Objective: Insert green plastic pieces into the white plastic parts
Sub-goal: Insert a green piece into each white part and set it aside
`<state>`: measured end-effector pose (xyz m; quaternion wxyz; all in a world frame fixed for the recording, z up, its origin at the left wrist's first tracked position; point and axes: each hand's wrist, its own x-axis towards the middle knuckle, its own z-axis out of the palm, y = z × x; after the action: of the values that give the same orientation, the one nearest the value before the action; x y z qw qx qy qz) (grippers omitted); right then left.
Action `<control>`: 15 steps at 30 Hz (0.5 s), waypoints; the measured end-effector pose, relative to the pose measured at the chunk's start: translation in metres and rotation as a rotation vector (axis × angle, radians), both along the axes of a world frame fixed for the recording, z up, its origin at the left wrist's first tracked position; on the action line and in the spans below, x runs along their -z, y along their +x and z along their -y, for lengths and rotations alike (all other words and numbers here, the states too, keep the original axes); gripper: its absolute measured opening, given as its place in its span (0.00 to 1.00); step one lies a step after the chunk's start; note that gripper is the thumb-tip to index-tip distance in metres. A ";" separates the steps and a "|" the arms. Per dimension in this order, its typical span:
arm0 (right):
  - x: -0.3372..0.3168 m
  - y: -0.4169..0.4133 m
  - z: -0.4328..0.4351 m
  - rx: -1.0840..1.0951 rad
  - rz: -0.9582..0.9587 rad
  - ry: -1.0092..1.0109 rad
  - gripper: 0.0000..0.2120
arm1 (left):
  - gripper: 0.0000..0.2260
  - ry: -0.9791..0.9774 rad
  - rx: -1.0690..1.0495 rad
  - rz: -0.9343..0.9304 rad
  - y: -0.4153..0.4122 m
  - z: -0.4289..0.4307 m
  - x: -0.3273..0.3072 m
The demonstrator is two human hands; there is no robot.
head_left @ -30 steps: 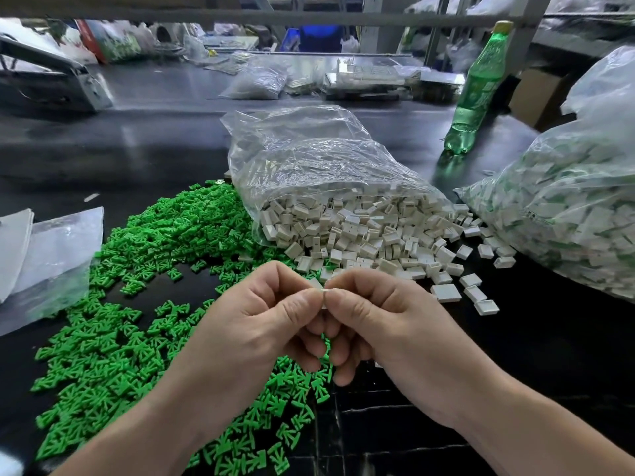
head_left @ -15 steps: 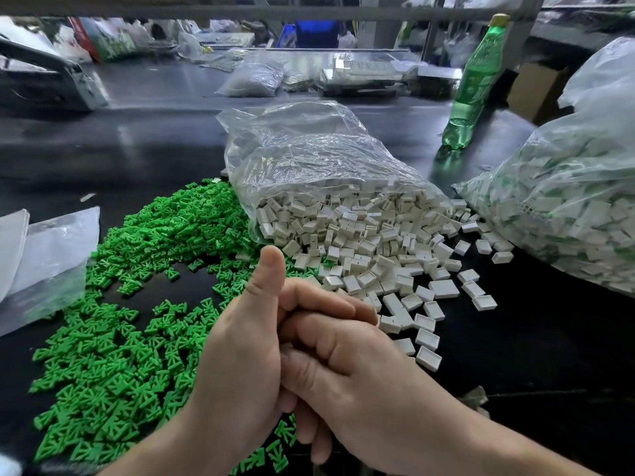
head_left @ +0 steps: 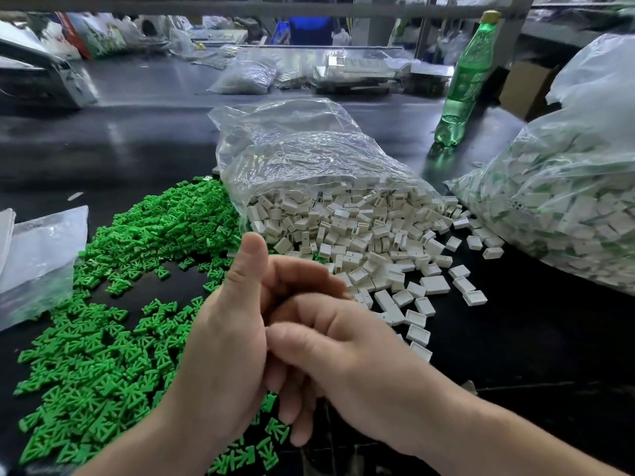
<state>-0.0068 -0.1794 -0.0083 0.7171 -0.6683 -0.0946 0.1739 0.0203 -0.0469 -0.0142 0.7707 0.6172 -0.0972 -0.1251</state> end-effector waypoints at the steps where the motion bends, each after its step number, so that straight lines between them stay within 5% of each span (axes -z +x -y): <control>1: 0.000 0.003 0.004 0.012 -0.045 0.077 0.09 | 0.26 0.055 -0.018 0.097 0.002 -0.003 0.002; 4: 0.001 0.012 0.015 0.037 -0.118 0.224 0.08 | 0.10 0.251 -0.030 0.398 0.004 -0.015 0.003; 15: 0.008 0.021 0.024 0.036 -0.163 0.336 0.09 | 0.06 0.661 -0.218 0.750 0.004 -0.017 -0.001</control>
<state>0.0140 -0.2032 -0.0164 0.8269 -0.5244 -0.0520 0.1961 0.0239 -0.0303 -0.0136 0.4549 0.8370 -0.2574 0.1619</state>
